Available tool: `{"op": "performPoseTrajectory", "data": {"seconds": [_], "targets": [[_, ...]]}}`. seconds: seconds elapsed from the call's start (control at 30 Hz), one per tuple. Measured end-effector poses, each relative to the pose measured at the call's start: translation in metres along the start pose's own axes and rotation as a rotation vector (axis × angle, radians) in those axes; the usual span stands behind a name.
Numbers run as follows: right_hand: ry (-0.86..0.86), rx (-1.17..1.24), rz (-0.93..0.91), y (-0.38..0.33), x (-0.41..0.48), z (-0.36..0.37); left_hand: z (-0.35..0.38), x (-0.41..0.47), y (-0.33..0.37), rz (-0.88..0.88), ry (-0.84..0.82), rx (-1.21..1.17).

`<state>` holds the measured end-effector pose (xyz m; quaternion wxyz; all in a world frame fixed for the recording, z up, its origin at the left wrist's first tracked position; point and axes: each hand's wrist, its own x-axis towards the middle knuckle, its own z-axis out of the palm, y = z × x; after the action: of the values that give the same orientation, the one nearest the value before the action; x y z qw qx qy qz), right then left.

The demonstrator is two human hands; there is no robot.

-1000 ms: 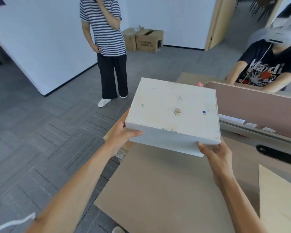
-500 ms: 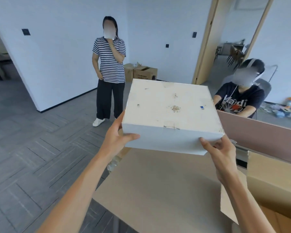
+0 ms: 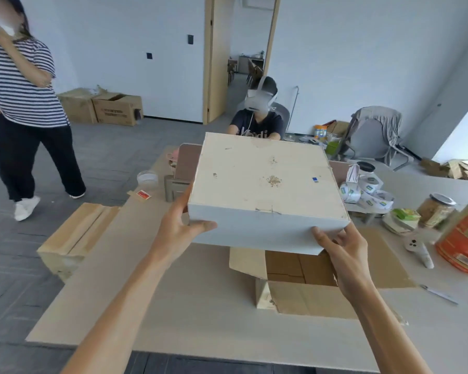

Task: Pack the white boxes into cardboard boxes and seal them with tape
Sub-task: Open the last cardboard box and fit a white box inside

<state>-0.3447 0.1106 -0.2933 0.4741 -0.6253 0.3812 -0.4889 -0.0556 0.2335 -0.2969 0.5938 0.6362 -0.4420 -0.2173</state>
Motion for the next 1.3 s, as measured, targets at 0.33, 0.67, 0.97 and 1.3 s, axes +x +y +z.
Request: {"op": "performPoseTrajectory", "data": {"seconds": [0.33, 0.67, 0.97, 1.3], "targets": [[0.004, 0.051, 0.067, 0.062, 0.044, -0.148, 0.168, 0.005, 0.004, -0.076, -0.035, 0.02], [-0.12, 0.095, 0.236, 0.134, 0.08, -0.207, 0.255, -0.017, -0.034, -0.299, 0.057, 0.102], [-0.088, 0.014, 0.342, 0.161, 0.079, -0.196, 0.252, 0.005, -0.074, -0.364, -0.013, 0.087], [-0.019, -0.149, 0.481, 0.183, 0.074, -0.181, 0.256, 0.004, -0.111, -0.302, -0.064, 0.203]]}}
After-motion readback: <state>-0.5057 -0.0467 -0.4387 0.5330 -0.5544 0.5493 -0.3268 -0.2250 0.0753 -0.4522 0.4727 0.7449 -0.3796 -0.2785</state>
